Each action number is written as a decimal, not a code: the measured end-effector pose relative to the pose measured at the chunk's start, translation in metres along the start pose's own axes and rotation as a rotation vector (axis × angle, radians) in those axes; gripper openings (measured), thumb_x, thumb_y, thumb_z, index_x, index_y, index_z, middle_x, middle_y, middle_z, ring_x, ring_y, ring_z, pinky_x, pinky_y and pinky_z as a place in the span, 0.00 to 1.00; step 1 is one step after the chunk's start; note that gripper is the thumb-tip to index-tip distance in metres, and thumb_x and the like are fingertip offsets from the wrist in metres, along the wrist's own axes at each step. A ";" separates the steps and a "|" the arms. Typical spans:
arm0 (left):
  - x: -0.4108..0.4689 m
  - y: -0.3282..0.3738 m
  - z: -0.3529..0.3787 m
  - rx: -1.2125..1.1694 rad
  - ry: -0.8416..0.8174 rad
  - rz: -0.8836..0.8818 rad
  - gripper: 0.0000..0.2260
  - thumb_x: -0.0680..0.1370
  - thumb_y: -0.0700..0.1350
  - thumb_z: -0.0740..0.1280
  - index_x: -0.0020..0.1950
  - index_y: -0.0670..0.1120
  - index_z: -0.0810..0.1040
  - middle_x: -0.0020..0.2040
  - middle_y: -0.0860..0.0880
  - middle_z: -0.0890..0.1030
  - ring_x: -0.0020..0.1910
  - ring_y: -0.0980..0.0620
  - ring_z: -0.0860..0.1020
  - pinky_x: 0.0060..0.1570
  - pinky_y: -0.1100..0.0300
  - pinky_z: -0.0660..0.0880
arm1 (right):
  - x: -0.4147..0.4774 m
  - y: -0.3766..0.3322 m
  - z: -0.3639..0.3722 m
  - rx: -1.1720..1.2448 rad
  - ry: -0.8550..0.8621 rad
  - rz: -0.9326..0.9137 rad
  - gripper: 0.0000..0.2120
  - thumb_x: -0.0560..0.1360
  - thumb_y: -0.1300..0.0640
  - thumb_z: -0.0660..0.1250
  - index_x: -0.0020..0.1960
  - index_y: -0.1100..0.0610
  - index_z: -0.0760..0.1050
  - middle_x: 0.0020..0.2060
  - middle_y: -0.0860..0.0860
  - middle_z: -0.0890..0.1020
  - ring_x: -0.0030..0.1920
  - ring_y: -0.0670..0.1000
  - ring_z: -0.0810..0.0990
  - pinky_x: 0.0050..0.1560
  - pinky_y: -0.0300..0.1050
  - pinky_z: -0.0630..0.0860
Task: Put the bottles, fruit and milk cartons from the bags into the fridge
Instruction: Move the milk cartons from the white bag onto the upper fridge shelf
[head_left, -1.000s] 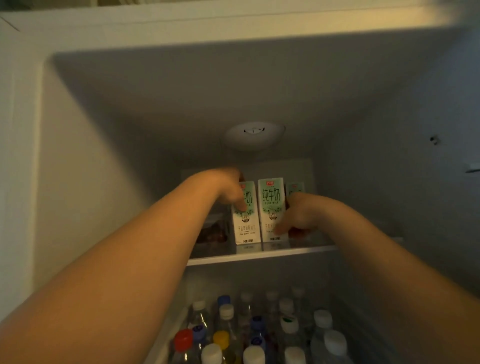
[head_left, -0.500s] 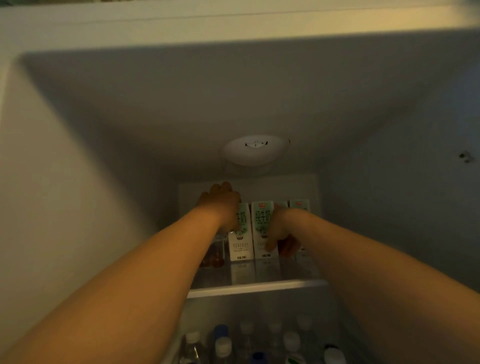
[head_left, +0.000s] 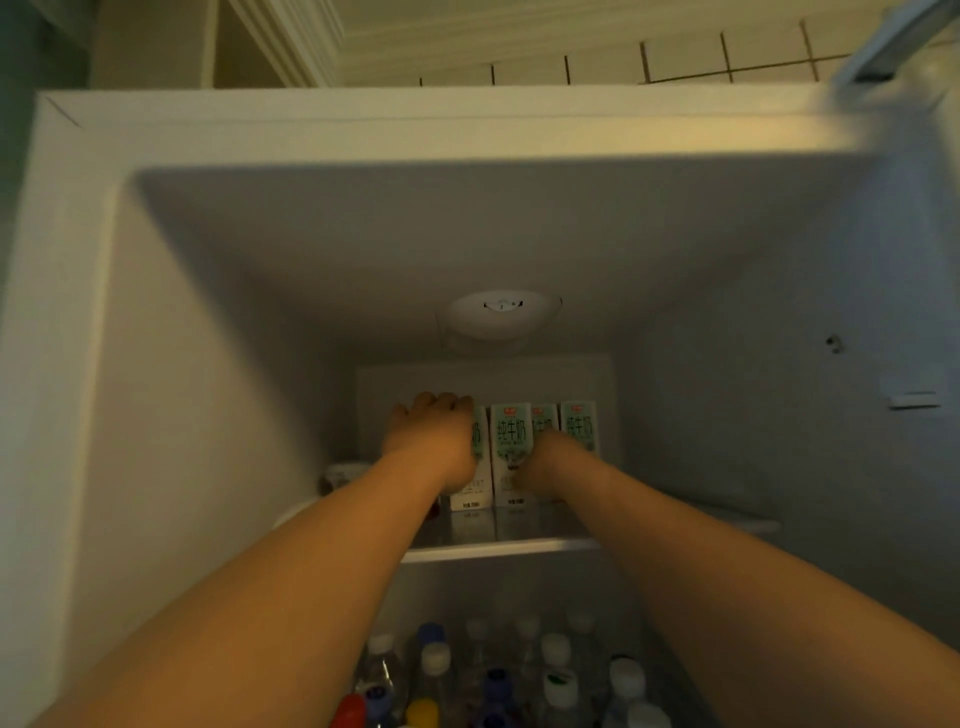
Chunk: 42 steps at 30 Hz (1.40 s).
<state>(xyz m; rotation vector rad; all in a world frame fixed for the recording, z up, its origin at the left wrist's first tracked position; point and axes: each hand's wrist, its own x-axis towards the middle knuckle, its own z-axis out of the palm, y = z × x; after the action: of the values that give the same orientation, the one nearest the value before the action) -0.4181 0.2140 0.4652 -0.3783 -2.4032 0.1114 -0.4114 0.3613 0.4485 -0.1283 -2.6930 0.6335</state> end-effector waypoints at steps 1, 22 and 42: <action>-0.007 -0.001 -0.001 -0.023 0.011 0.007 0.33 0.79 0.53 0.66 0.80 0.49 0.57 0.79 0.46 0.60 0.76 0.42 0.59 0.71 0.43 0.60 | -0.006 0.001 0.001 0.030 0.029 -0.001 0.21 0.78 0.54 0.67 0.69 0.58 0.72 0.63 0.55 0.78 0.62 0.55 0.78 0.64 0.50 0.76; -0.215 -0.006 -0.010 -0.168 -0.115 0.008 0.34 0.82 0.62 0.55 0.83 0.51 0.46 0.83 0.49 0.45 0.81 0.47 0.45 0.79 0.45 0.48 | -0.204 0.034 0.028 -0.291 0.115 -0.154 0.34 0.82 0.38 0.49 0.81 0.48 0.40 0.81 0.48 0.42 0.80 0.57 0.39 0.75 0.68 0.43; -0.484 0.101 -0.111 -0.224 -0.190 -0.500 0.31 0.82 0.65 0.53 0.82 0.55 0.51 0.83 0.50 0.49 0.81 0.45 0.48 0.77 0.41 0.52 | -0.457 0.092 0.054 0.133 -0.164 -0.330 0.33 0.81 0.37 0.54 0.81 0.46 0.47 0.81 0.46 0.49 0.80 0.57 0.48 0.75 0.67 0.49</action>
<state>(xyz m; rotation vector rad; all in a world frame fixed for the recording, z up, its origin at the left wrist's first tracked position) 0.0260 0.1633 0.2269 0.1491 -2.6294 -0.3632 -0.0080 0.3433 0.2103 0.4113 -2.7253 0.7414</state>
